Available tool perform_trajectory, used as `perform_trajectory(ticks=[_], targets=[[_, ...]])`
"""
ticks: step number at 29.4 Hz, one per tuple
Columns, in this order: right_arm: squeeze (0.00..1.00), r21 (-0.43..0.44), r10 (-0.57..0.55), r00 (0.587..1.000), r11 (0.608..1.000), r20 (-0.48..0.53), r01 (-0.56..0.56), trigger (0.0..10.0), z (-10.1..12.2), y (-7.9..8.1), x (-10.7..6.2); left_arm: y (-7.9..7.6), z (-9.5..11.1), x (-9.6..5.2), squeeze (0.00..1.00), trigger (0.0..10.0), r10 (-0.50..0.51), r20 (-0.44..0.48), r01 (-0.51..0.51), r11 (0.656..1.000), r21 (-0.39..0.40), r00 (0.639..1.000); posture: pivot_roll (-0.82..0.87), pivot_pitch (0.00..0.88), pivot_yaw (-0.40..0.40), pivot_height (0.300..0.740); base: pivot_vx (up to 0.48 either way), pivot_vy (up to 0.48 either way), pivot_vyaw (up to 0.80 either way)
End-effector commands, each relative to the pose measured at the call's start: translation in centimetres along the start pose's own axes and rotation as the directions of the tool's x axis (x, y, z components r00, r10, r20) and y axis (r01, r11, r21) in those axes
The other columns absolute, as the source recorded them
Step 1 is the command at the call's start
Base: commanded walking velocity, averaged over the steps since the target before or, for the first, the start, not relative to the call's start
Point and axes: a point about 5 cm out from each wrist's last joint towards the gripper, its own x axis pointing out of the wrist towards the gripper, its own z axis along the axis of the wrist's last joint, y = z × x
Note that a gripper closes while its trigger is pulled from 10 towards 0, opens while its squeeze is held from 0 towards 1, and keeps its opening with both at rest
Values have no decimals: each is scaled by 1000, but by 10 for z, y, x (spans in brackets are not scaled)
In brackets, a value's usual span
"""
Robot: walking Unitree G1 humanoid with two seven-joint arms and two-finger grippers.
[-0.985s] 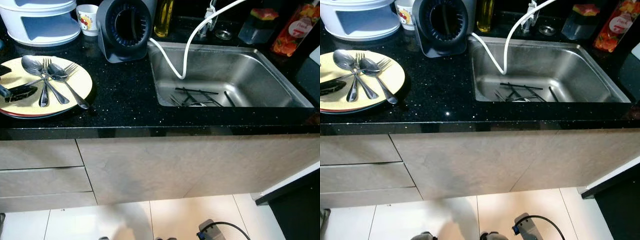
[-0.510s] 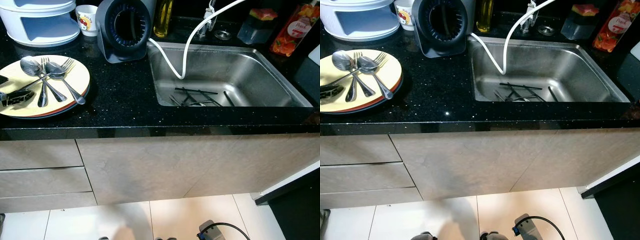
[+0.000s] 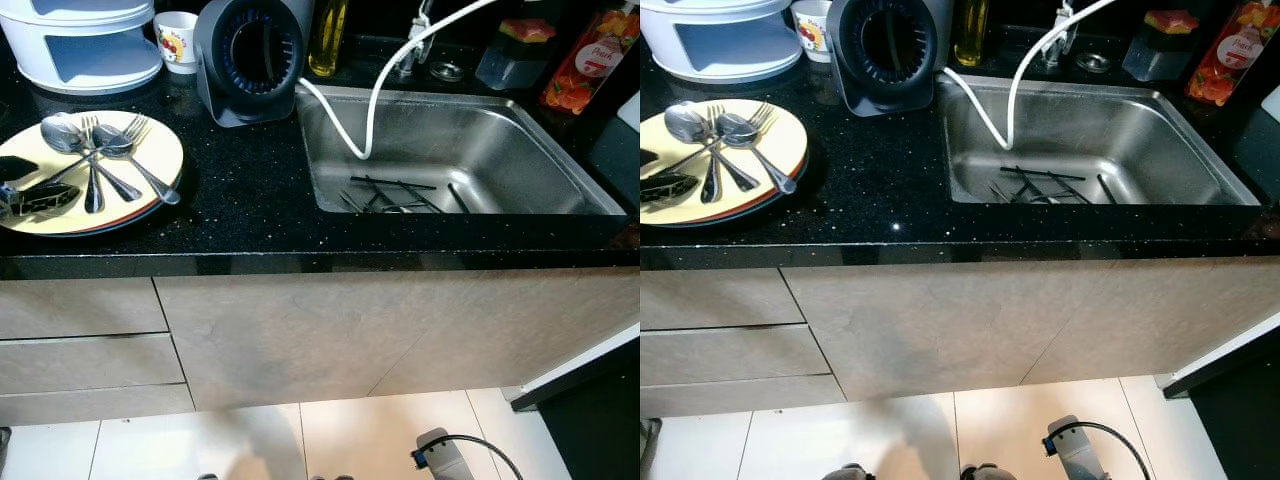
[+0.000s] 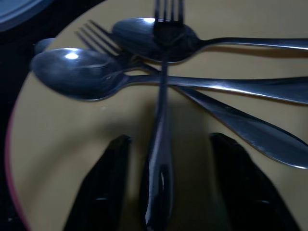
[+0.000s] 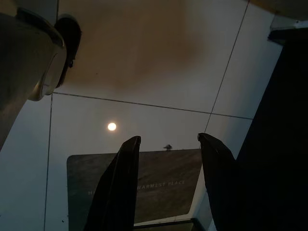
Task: Kitchen organization
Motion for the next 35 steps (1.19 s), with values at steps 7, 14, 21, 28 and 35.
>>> perform_trajectory(ticks=[7,14,21,28,35], targets=[[0,-2,-6,1000,1000,-10,6,10000,-5,-3,-1,-9,-27,10,0,0,-56,-94,50,996,-68,994,158,123,-95,740,0,0,0],[0,-2,-9,1000,1000,-8,9,10000,-4,-5,-1,-9,-28,9,0,0,-55,-95,48,996,-78,994,154,127,-96,740,0,0,0],[0,2,-14,1000,1000,-2,14,10000,-3,-5,-1,-6,-11,8,0,0,-31,29,32,999,-31,999,156,128,-93,740,0,0,0],[0,25,-24,1000,999,17,24,10000,2,-5,0,-19,30,1,0,0,-137,319,157,987,-38,938,155,126,-90,740,0,0,0],[0,114,-69,996,992,56,62,10000,12,-14,1,-31,50,-8,0,0,-244,482,253,966,47,842,154,123,-89,740,0,0,0]])
